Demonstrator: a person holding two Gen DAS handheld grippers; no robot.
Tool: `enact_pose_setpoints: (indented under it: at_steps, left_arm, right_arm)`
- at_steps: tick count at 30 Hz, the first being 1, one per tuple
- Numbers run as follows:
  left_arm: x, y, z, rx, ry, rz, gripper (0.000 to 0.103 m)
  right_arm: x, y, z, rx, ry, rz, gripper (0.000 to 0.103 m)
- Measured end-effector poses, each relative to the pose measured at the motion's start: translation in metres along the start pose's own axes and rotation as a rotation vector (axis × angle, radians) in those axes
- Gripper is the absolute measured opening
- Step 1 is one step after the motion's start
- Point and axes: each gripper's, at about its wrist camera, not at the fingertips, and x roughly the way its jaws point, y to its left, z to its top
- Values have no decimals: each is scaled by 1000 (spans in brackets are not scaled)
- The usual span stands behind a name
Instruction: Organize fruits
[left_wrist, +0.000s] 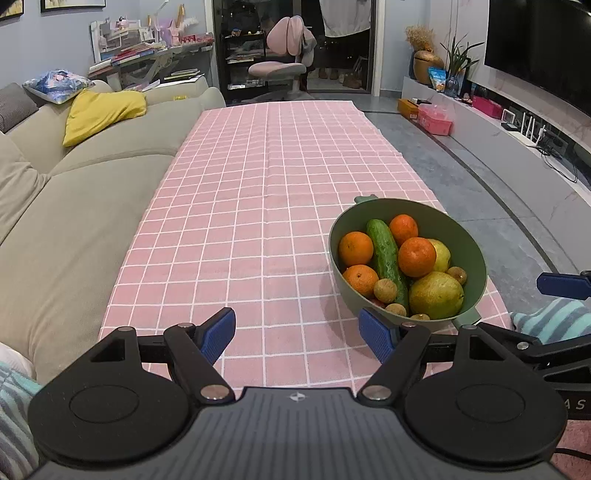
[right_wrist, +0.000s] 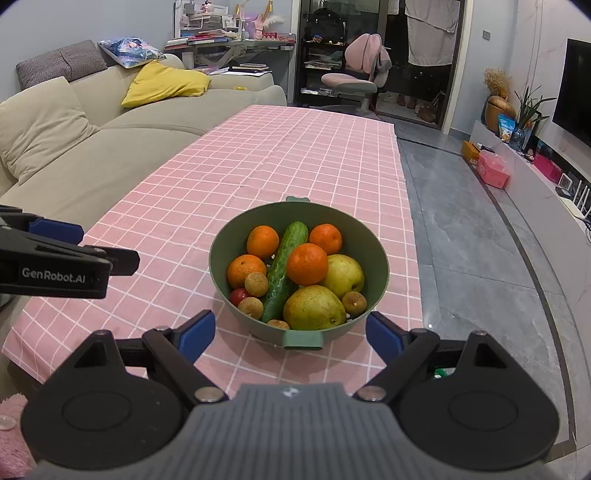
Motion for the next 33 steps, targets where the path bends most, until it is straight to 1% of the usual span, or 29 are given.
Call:
enact_pose_setpoints:
  at_steps: [21,33]
  left_arm:
    - [-8,2,2,-16,-29,-4,89]
    - [-10,3,3,-20,-32,-2,89]
  right_arm:
    - [2,2,0,-11,10,-5,86]
    - [4,1,-1,-8,14,-5,86]
